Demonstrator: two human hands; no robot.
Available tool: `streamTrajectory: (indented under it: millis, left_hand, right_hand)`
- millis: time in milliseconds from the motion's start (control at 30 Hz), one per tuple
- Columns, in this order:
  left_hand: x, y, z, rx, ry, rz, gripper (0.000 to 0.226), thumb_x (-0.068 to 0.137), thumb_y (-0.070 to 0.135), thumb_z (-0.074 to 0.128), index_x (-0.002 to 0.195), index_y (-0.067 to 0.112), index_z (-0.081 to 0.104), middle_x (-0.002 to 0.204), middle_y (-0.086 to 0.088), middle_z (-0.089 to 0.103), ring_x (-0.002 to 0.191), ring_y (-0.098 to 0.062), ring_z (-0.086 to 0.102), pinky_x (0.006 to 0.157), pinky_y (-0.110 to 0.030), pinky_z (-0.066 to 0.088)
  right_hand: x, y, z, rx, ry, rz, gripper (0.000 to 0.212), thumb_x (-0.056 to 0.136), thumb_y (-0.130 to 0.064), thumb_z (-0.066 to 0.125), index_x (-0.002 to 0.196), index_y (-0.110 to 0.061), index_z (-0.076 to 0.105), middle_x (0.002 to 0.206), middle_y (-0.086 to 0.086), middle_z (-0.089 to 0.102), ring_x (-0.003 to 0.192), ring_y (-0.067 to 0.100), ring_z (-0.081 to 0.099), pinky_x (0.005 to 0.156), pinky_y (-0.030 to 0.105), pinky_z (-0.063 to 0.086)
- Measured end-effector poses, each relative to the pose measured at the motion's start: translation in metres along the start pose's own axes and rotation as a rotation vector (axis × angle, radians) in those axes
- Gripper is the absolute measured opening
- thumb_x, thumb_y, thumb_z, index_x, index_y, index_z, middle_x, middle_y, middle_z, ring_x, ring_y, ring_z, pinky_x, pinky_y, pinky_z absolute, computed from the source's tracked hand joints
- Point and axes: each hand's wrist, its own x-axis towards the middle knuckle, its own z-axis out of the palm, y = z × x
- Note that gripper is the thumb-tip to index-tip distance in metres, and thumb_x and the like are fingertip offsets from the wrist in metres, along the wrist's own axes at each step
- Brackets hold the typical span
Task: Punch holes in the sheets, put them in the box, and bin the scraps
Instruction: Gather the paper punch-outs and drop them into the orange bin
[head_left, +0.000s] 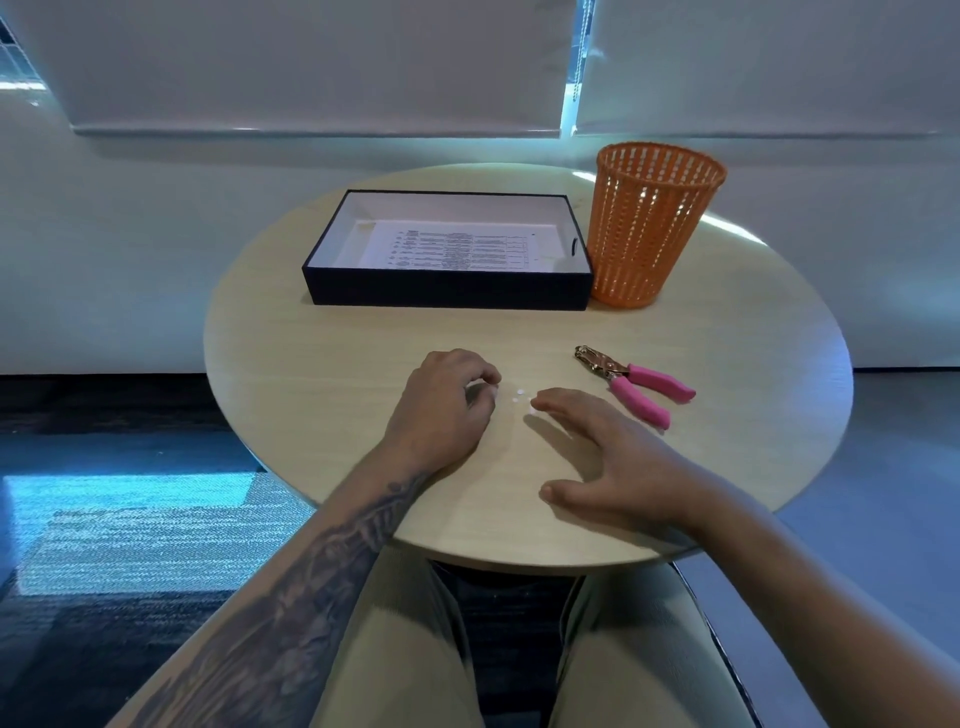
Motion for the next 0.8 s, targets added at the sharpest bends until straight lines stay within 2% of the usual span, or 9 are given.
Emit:
streamTrajectory:
  millis: [100,233,300,400,500,600,667,800]
  left_hand:
    - [0.0,0.0,0.0,0.012,-0.003,0.002,0.015,0.089,0.025,0.057,0.097,0.026,0.07,0.104,0.013,0.068,0.103,-0.014,0.052,0.092,-0.038,0.045]
    - [0.0,0.001,-0.001,0.023,-0.014,0.0,0.016,0.089,0.027,0.055,0.096,0.028,0.069,0.104,0.015,0.067,0.103,-0.013,0.052,0.092,-0.038,0.045]
    - [0.0,0.002,-0.002,0.027,-0.013,0.004,0.016,0.089,0.027,0.055,0.097,0.028,0.069,0.105,0.014,0.067,0.104,-0.013,0.052,0.092,-0.038,0.045]
    - [0.0,0.002,-0.002,0.038,-0.007,0.005,0.015,0.09,0.023,0.057,0.098,0.027,0.069,0.107,0.014,0.067,0.105,-0.012,0.05,0.093,-0.036,0.045]
    - [0.0,0.001,-0.001,0.05,-0.006,0.018,0.014,0.09,0.024,0.057,0.098,0.027,0.069,0.106,0.014,0.067,0.104,-0.012,0.051,0.092,-0.035,0.044]
    - [0.0,0.0,0.0,0.058,-0.009,0.026,0.014,0.09,0.025,0.057,0.097,0.027,0.069,0.106,0.014,0.067,0.103,-0.014,0.051,0.091,-0.035,0.044]
    - [0.0,0.0,0.0,0.062,-0.004,0.026,0.014,0.09,0.025,0.058,0.097,0.027,0.07,0.106,0.014,0.067,0.103,-0.015,0.051,0.091,-0.035,0.044]
    - [-0.001,0.0,0.0,0.057,0.002,0.025,0.014,0.09,0.024,0.058,0.097,0.027,0.07,0.106,0.014,0.067,0.104,-0.015,0.051,0.092,-0.037,0.044]
  right_hand:
    - [0.005,-0.002,0.003,0.056,0.093,0.047,0.082,0.073,-0.054,0.078,0.144,-0.045,0.04,0.146,-0.024,0.042,0.131,-0.003,0.042,0.108,0.026,0.037]
    - [0.032,-0.004,0.001,0.035,0.269,0.08,0.07,0.075,-0.043,0.083,0.138,-0.033,0.052,0.132,-0.016,0.052,0.116,0.002,0.052,0.101,0.026,0.046]
    - [0.047,-0.006,0.001,0.055,0.328,0.104,0.066,0.077,-0.041,0.083,0.136,-0.029,0.055,0.126,-0.013,0.055,0.107,0.004,0.055,0.09,0.022,0.048]
    - [0.062,-0.005,0.006,0.058,0.399,0.12,0.057,0.078,-0.041,0.083,0.128,-0.027,0.06,0.114,-0.012,0.06,0.095,0.003,0.056,0.075,0.011,0.041]
    - [0.062,-0.002,0.009,0.167,0.464,0.128,0.036,0.083,-0.035,0.08,0.116,-0.027,0.068,0.094,-0.011,0.069,0.084,0.003,0.063,0.073,0.017,0.051]
    - [0.057,-0.003,0.009,0.293,0.487,0.138,0.019,0.09,-0.026,0.074,0.109,-0.029,0.071,0.083,-0.009,0.074,0.076,0.0,0.067,0.065,0.01,0.049]
    - [0.055,-0.005,0.009,0.324,0.479,0.132,0.019,0.091,-0.024,0.072,0.11,-0.029,0.072,0.083,-0.01,0.076,0.075,-0.002,0.069,0.063,0.006,0.047]
    - [0.055,-0.005,0.007,0.354,0.435,0.125,0.023,0.093,-0.021,0.068,0.115,-0.029,0.071,0.086,-0.011,0.078,0.083,-0.003,0.071,0.068,0.007,0.048]
